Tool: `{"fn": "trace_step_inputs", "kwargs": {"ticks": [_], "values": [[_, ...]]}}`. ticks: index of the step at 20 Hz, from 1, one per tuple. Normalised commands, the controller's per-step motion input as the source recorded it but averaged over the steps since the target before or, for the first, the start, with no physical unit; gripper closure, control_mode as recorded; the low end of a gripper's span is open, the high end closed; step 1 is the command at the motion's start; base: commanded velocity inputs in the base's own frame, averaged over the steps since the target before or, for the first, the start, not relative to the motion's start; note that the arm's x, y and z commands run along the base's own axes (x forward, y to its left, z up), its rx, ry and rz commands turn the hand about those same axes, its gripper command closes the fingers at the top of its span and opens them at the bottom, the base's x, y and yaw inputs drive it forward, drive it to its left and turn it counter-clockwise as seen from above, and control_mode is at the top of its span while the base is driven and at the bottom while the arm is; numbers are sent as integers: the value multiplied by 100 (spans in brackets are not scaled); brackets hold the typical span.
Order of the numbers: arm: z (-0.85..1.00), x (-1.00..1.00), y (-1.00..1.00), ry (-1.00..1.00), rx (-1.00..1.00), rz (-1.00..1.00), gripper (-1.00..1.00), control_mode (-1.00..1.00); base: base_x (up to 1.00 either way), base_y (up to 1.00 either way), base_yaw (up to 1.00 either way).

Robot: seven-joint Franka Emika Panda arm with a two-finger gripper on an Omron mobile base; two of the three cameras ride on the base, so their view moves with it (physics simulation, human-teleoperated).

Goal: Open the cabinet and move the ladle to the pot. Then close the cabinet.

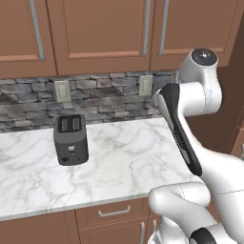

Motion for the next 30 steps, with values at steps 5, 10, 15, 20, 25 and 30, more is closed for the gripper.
{"fn": "trace_step_inputs", "kwargs": {"ticks": [5,10,15,20,25,30], "values": [[68,-5,0,0,2,1,-100,-100,0,0,0],[73,-1,0,-3,0,0,-100,-100,0,0,0],[49,0,1,-13,-6,0,-100,-100,0,0,0],[40,0,0,-9,-2,0,-100,-100,0,0,0],[21,12,0,-1,0,1,-100,-100,0,0,0],[13,13,0,-7,-2,0,-100,-100,0,0,0]]}}
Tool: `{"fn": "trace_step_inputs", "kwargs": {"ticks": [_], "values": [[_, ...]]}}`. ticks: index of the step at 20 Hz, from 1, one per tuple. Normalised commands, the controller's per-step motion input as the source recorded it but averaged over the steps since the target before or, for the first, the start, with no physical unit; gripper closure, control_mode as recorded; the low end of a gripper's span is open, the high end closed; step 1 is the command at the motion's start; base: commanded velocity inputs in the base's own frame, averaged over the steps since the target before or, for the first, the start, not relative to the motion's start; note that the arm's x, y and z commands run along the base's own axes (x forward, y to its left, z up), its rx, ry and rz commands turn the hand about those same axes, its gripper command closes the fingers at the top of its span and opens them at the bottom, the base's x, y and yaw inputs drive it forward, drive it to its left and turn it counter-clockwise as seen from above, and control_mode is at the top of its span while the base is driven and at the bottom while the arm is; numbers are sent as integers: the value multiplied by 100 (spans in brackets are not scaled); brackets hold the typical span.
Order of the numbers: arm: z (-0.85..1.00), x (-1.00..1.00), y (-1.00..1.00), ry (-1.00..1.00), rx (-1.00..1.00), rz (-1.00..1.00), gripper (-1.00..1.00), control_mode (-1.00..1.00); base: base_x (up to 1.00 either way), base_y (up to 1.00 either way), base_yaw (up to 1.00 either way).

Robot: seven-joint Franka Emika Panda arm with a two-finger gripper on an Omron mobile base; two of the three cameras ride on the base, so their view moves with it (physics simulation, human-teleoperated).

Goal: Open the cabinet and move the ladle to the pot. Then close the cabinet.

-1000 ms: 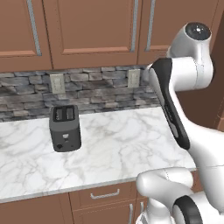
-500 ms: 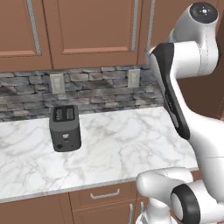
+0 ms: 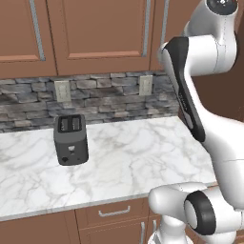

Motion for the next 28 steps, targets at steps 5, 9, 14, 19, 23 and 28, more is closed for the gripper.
{"fn": "trace_step_inputs", "kwargs": {"ticks": [5,9,14,19,23,28], "values": [[7,25,2,-16,-4,0,-100,-100,0,0,0],[0,41,0,-13,0,0,-100,-100,0,0,0],[0,40,2,-12,4,3,-100,-100,0,0,0],[0,32,1,-3,6,0,-100,-100,0,0,0],[0,25,0,0,6,0,-100,-100,0,0,0],[0,37,0,0,0,0,-100,-100,0,0,0]]}}
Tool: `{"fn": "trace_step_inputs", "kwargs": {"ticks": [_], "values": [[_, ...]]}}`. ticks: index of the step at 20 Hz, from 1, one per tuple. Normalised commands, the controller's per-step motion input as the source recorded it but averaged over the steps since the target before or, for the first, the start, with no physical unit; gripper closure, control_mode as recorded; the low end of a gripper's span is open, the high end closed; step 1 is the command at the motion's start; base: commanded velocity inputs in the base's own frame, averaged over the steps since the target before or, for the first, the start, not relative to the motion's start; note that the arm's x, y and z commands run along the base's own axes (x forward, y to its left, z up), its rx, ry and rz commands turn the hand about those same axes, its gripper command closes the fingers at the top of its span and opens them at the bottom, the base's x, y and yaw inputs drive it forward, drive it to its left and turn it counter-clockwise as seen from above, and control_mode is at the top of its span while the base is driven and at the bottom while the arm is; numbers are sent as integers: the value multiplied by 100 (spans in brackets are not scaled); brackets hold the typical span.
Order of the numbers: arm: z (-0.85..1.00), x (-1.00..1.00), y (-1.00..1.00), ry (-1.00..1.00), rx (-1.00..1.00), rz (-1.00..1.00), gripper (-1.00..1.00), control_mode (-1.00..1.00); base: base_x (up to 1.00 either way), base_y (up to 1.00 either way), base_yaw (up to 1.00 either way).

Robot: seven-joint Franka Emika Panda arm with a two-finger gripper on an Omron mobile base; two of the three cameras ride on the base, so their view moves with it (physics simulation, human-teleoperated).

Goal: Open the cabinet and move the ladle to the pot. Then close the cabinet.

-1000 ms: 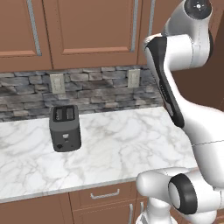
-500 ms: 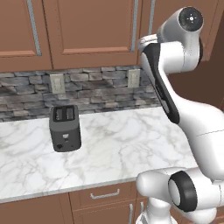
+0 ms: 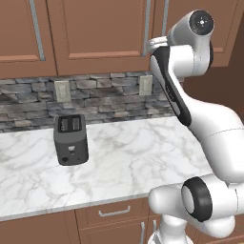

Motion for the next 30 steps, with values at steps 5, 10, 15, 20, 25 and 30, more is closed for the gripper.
{"fn": "trace_step_inputs", "kwargs": {"ticks": [5,10,15,20,25,30], "values": [[1,40,0,0,0,0,-100,-100,0,0,0],[4,33,0,3,8,3,-100,-100,0,0,0],[0,24,0,-4,11,0,-100,-100,0,0,0],[-3,9,3,-32,-3,0,-100,-100,0,0,0],[-15,28,14,-27,-1,0,100,-100,0,0,0],[-15,33,-1,-10,5,0,100,-100,0,0,0]]}}
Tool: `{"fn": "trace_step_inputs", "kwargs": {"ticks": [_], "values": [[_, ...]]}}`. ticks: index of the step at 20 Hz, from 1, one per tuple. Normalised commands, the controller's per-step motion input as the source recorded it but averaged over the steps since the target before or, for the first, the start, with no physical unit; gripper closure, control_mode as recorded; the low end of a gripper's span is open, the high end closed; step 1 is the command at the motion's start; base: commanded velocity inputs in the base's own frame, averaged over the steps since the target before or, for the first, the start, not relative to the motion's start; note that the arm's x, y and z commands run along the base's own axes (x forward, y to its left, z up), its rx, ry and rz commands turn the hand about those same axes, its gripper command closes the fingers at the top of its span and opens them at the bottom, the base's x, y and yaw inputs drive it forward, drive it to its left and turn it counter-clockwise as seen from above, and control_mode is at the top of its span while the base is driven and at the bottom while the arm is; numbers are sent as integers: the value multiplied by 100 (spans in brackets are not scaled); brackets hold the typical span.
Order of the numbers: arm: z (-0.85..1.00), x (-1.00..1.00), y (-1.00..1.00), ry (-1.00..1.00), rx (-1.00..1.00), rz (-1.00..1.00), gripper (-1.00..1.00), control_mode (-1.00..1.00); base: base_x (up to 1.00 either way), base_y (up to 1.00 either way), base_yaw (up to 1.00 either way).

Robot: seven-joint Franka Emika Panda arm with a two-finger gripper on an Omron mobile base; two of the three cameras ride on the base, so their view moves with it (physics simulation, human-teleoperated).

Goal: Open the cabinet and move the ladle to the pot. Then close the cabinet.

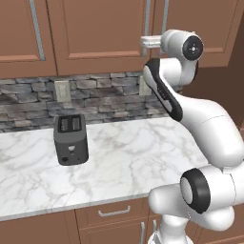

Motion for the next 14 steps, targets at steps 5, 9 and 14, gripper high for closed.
{"fn": "trace_step_inputs", "kwargs": {"ticks": [5,9,14], "values": [[-30,86,-8,5,18,1,100,-100,0,0,0],[-46,75,-7,9,19,2,100,-100,0,0,0],[-77,38,-7,-7,0,0,100,-100,0,0,0]]}}
